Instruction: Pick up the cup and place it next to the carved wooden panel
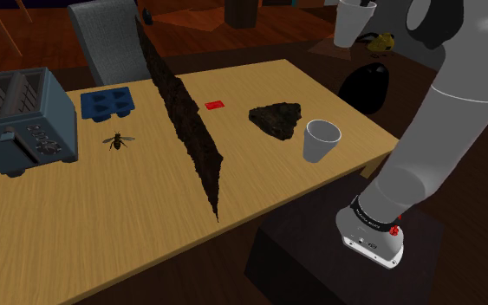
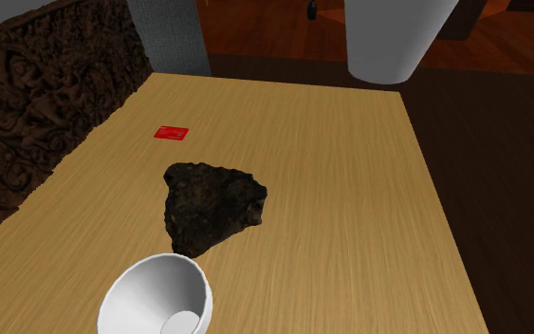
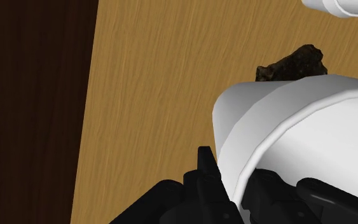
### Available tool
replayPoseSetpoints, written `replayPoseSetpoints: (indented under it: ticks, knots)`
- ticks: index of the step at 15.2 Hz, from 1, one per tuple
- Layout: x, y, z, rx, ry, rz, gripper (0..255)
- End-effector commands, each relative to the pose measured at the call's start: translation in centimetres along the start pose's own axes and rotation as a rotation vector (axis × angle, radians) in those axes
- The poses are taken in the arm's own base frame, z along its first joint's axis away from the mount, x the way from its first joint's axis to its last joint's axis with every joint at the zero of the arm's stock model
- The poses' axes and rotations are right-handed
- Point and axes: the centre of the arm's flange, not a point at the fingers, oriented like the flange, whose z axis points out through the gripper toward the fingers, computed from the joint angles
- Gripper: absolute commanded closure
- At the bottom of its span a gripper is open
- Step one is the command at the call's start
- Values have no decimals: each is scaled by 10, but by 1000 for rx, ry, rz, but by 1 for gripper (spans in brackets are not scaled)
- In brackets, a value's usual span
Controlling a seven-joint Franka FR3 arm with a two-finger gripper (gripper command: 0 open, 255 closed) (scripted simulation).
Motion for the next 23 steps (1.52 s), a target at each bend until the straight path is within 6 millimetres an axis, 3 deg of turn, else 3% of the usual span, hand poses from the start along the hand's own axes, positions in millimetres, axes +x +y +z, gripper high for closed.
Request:
replayPoseSetpoints:
  ticks: [1, 9, 23]
  knots:
    - [1, -1, -10, 0, 0, -1, 255]
    - [3, -3, -48, 0, 0, -1, 255]
    - [-29, -185, -38, 0, 0, -1, 255]
